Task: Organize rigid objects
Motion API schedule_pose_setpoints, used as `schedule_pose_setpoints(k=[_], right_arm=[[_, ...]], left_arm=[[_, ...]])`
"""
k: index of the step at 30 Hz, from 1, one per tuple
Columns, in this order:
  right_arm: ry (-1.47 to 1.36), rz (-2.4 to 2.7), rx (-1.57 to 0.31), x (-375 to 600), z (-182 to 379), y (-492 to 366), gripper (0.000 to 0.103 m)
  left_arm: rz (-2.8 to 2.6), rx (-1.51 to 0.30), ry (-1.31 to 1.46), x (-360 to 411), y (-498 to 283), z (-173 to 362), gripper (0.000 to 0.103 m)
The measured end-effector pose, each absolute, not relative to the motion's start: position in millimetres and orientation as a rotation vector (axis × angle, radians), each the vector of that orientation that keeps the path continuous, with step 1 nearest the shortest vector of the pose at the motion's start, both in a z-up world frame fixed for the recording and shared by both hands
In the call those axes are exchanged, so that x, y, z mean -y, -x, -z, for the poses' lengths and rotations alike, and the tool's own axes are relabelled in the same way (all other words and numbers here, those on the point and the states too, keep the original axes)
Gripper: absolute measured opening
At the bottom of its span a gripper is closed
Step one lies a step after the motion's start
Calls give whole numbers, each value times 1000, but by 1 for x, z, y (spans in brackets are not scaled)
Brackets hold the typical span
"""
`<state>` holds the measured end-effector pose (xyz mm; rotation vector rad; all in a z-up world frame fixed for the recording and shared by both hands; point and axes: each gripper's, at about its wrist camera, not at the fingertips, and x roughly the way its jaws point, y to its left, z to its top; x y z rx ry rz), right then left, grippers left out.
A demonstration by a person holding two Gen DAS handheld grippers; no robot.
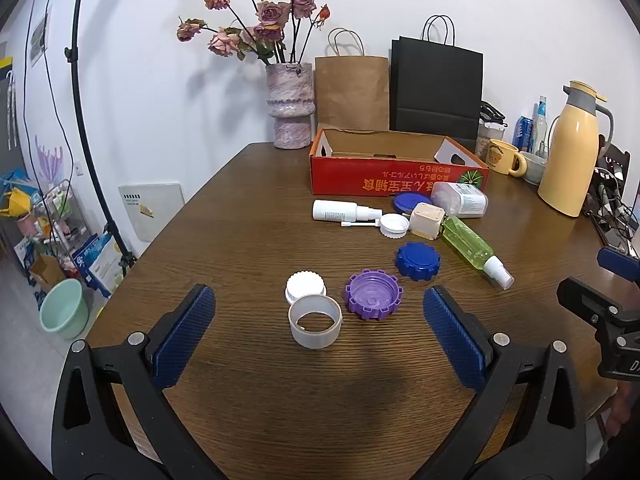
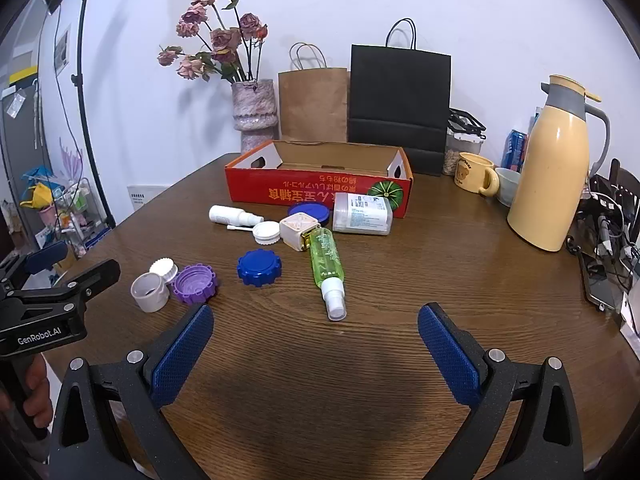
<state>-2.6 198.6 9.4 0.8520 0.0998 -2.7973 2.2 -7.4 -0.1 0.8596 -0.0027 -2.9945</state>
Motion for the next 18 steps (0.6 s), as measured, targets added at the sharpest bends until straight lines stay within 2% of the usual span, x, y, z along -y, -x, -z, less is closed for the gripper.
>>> schedule_pose_setpoints(k=[18], right_arm=[[-854,2795,-96,-200,-8,4,103]], left_arm=[[2995,1,-858,5,-2,1,103]])
